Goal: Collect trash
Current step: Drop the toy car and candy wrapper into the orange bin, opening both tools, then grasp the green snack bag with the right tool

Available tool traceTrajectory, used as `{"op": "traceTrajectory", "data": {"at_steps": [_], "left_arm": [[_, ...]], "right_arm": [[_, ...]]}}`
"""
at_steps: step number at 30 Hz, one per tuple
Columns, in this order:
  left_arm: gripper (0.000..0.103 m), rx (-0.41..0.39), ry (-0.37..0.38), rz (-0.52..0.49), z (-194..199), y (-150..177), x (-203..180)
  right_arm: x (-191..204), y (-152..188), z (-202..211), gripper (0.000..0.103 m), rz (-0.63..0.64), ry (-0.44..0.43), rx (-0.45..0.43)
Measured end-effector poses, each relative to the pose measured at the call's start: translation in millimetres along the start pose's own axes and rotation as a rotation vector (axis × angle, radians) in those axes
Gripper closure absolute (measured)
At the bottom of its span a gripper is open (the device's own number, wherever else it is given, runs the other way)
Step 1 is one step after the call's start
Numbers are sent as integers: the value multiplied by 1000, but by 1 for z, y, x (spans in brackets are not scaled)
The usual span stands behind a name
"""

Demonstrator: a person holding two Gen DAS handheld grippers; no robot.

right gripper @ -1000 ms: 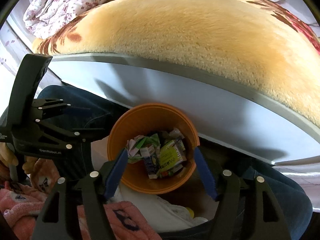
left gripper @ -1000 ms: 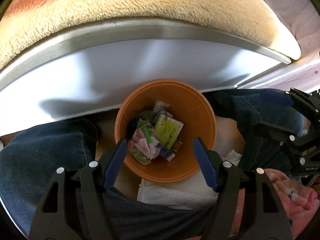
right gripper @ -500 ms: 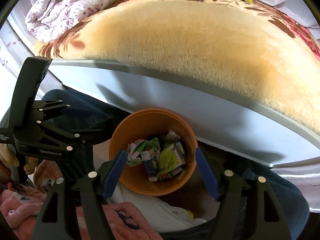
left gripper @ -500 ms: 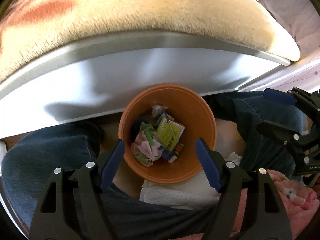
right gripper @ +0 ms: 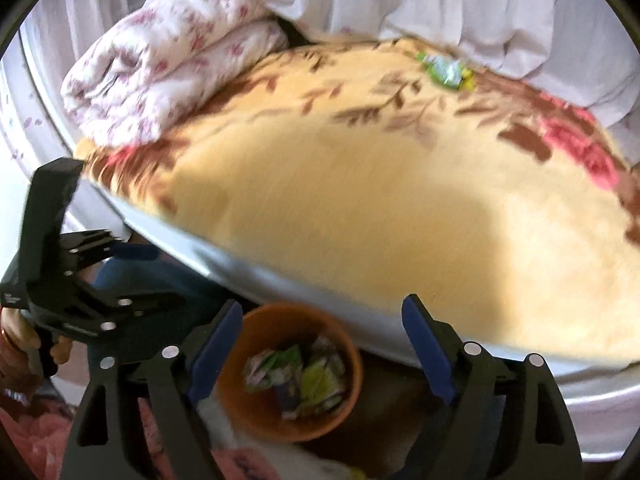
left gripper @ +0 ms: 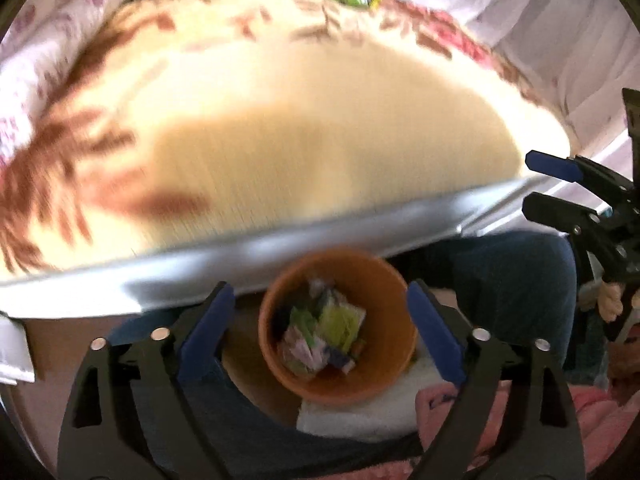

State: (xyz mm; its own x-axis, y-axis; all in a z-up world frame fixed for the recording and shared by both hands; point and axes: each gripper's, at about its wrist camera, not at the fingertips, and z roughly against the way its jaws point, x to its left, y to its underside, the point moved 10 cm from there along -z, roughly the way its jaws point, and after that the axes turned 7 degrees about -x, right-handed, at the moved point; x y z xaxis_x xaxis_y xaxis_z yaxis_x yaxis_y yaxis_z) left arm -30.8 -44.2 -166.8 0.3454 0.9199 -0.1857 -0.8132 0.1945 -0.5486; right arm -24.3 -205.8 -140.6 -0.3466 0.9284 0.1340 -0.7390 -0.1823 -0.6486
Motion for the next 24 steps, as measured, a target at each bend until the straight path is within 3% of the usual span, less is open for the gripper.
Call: {"op": "traceTrajectory", "data": {"at_steps": [11, 24], "left_arm": [[15, -126, -32, 5, 10, -91, 17], [15, -157, -23, 24, -25, -173, 32]], "right_arm": [[-81, -119, -28, 20, -18, 127, -156], [-153, -235, -138, 19, -58, 216, -142]]}}
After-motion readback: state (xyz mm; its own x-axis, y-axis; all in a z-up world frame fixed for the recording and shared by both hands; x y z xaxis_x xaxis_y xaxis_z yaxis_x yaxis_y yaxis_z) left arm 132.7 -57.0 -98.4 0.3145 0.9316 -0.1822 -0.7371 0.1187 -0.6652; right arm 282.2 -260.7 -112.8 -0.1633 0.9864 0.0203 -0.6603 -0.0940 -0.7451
